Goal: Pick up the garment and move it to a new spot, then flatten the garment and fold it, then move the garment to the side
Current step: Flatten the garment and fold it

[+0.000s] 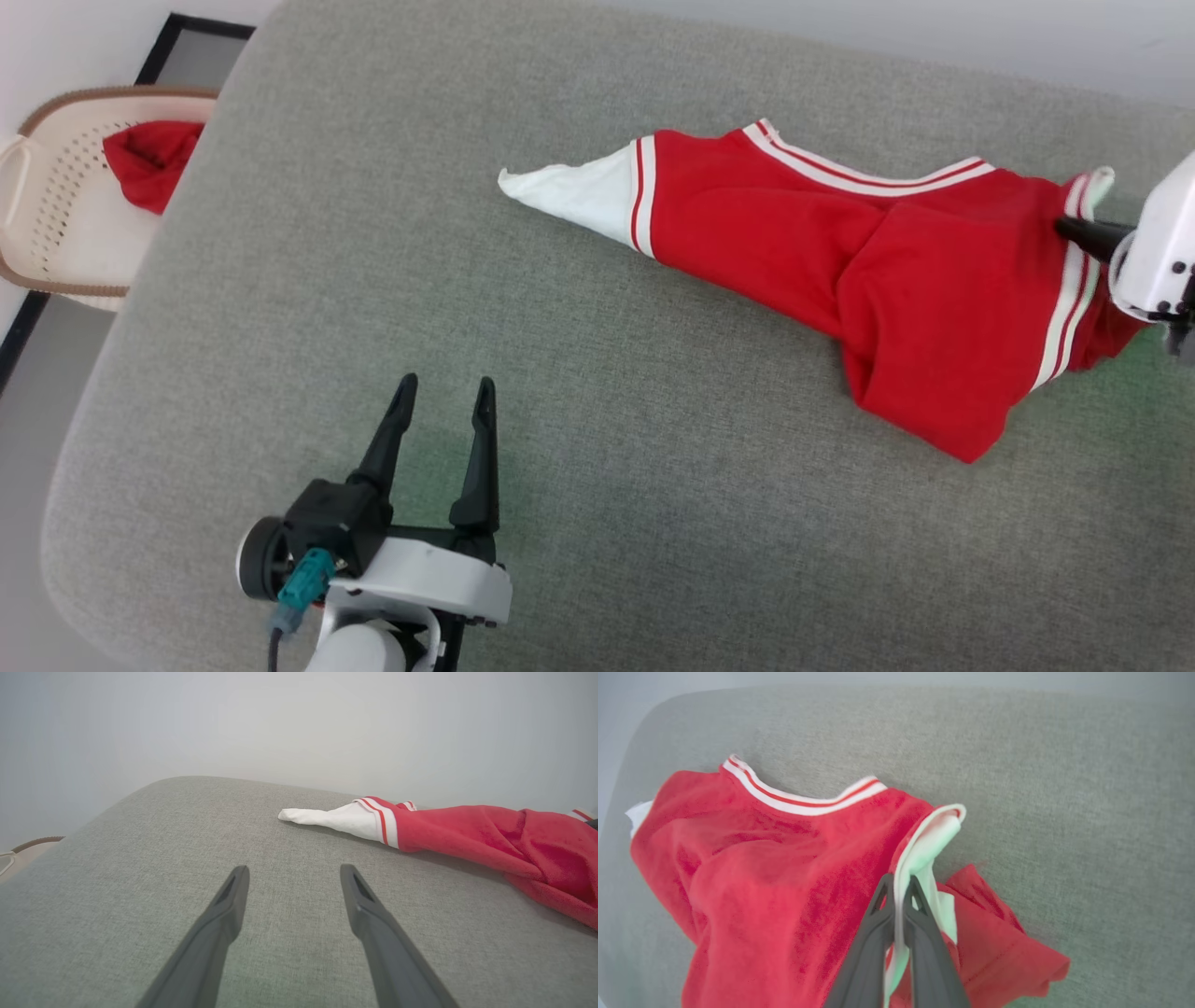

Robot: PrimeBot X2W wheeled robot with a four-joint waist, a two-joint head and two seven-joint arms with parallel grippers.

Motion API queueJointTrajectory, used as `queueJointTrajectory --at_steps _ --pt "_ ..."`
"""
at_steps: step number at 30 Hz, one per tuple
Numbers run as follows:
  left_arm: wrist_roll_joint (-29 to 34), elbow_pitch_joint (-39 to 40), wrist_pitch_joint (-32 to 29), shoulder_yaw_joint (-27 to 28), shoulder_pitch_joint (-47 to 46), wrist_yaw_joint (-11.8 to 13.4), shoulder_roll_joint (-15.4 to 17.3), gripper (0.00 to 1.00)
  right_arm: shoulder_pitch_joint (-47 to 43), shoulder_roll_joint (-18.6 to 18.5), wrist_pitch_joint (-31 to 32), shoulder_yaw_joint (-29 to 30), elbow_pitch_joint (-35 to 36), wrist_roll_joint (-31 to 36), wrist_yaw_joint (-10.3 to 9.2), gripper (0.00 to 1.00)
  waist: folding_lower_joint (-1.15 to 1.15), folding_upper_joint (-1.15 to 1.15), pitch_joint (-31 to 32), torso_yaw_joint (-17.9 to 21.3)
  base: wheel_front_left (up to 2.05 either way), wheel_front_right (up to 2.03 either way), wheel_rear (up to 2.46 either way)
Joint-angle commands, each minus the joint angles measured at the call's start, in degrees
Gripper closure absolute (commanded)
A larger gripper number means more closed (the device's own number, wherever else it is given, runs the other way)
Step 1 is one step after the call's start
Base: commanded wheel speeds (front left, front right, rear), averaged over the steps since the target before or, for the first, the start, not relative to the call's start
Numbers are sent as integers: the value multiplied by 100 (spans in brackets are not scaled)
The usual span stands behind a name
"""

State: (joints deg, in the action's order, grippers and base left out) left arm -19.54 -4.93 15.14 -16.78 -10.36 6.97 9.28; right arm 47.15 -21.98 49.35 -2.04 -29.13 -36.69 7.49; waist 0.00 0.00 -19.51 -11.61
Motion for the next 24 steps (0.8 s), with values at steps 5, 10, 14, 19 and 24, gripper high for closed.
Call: queueJointTrajectory --at_steps 5,10,14,19,24 --pt "103 -67 -1 167 133 -166 -133 0 -362 69 13 -373 926 -137 0 100 0 0 122 -6 0 0 0" --pt "161 -81 -1 315 192 -282 -235 0 -854 109 375 -877 1843 -376 0 100 0 0 138 -11 0 0 0" --pt "210 -93 -1 406 205 -353 -304 0 -1119 155 394 -1074 2215 -322 0 100 0 0 106 -7 0 0 0" --pt "272 -94 -1 531 210 -420 -374 0 -1176 192 144 -1135 2500 -381 0 0 0 0 69 59 0 0 0" --pt "336 -78 -1 642 230 -453 -424 0 -1308 -44 106 -1021 3028 -686 0 0 0 0 45 208 0 0 0"
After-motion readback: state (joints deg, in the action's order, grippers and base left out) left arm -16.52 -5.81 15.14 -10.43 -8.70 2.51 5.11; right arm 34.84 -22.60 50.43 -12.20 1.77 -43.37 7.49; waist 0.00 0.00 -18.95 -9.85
